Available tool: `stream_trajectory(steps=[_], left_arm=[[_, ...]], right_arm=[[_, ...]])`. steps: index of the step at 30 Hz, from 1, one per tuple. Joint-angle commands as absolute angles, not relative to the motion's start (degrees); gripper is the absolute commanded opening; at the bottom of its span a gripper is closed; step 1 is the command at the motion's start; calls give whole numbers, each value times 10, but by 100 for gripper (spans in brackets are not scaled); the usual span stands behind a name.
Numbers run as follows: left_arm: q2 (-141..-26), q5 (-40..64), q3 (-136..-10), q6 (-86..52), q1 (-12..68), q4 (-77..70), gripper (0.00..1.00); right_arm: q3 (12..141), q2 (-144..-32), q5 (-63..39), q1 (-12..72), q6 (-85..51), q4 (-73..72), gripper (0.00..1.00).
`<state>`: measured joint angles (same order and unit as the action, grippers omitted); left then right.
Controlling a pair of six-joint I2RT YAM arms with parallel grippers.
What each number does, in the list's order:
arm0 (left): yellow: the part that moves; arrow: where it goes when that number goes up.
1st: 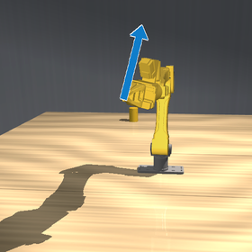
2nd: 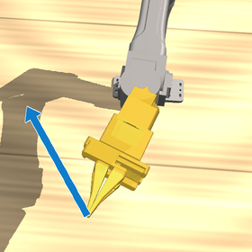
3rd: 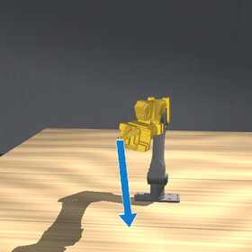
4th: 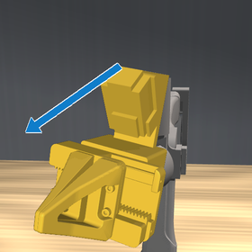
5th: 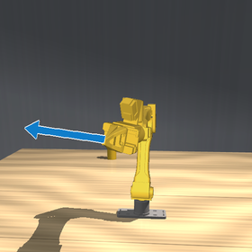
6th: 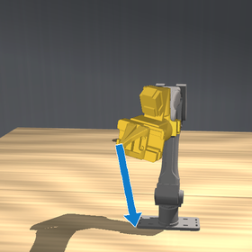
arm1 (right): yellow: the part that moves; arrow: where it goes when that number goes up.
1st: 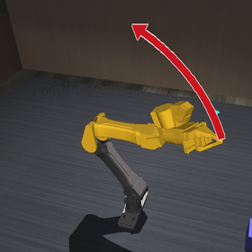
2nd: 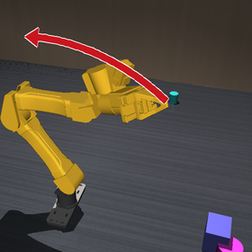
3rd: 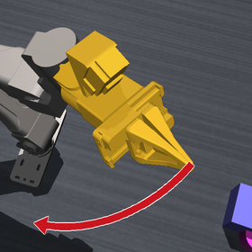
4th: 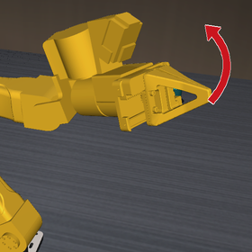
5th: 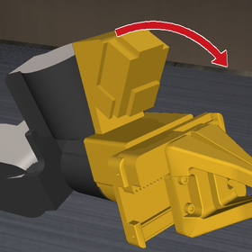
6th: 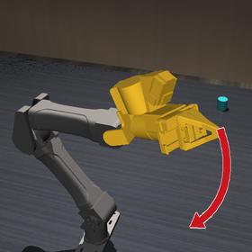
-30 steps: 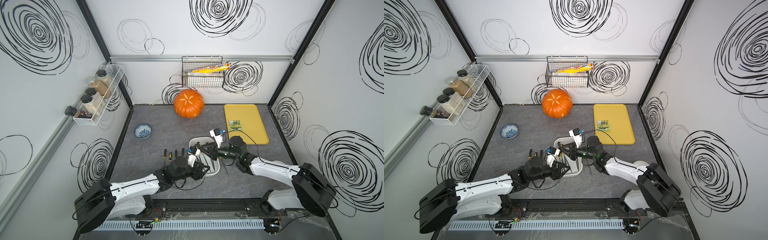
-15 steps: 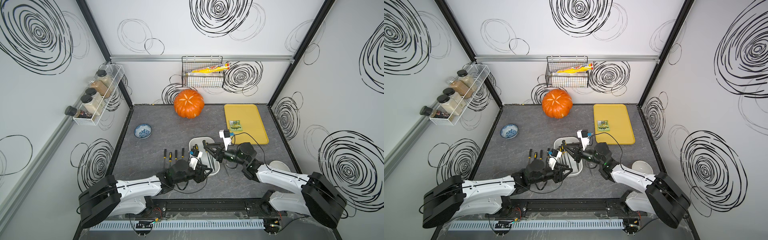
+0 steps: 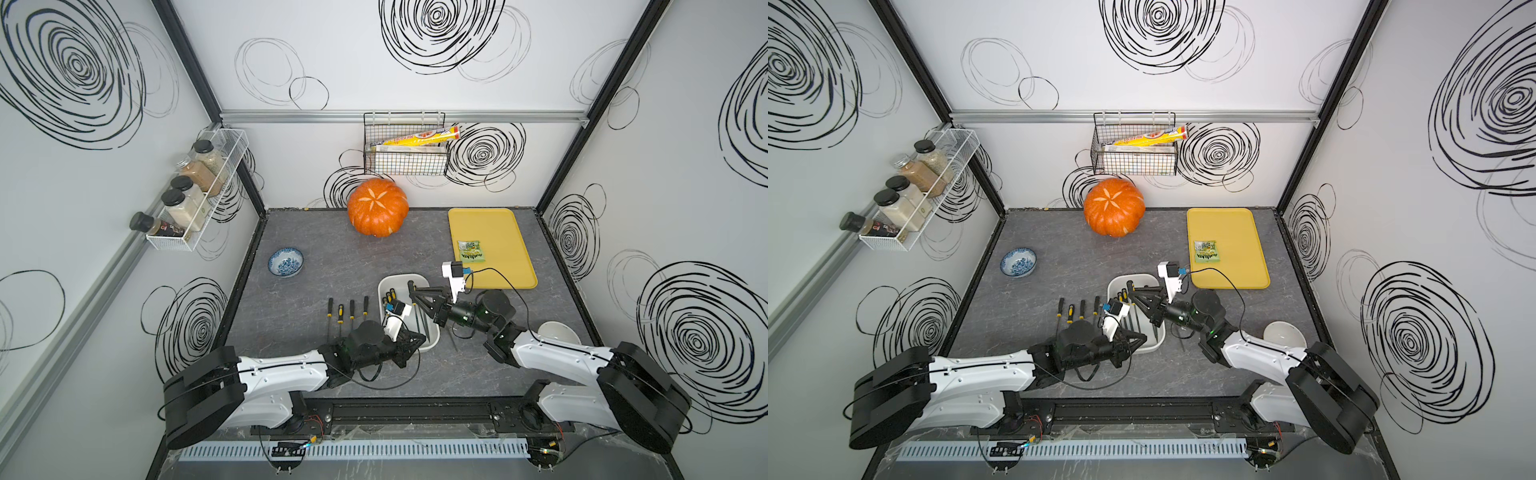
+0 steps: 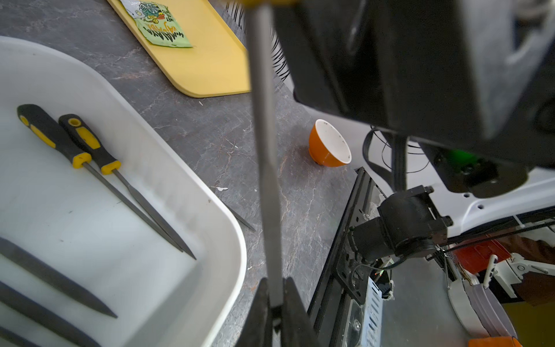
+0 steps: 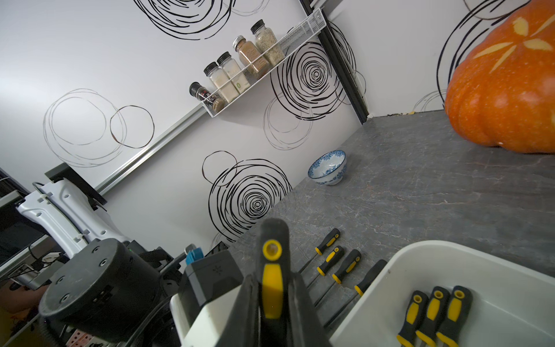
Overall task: Take the file tool out of the storage box
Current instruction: Pick up the file tool from the storage box.
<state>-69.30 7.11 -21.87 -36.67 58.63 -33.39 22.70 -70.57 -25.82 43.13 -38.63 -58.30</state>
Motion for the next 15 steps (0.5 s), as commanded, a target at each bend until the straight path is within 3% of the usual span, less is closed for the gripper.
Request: stream_trajectory(steps=[1, 5, 9, 15], left_arm=[[-684, 51, -228, -366, 589, -359, 6], [-680, 51, -231, -369, 589, -352, 0], [-672, 36, -240, -380, 590, -313, 0], [-601, -48, -293, -423, 590, -67, 0]], right_arm=[[213, -688, -241, 429, -394, -608, 0], [212, -689, -243, 430, -394, -610, 4], [214, -693, -244, 429, -395, -599, 43], [214, -626, -162, 428, -347, -502, 57]])
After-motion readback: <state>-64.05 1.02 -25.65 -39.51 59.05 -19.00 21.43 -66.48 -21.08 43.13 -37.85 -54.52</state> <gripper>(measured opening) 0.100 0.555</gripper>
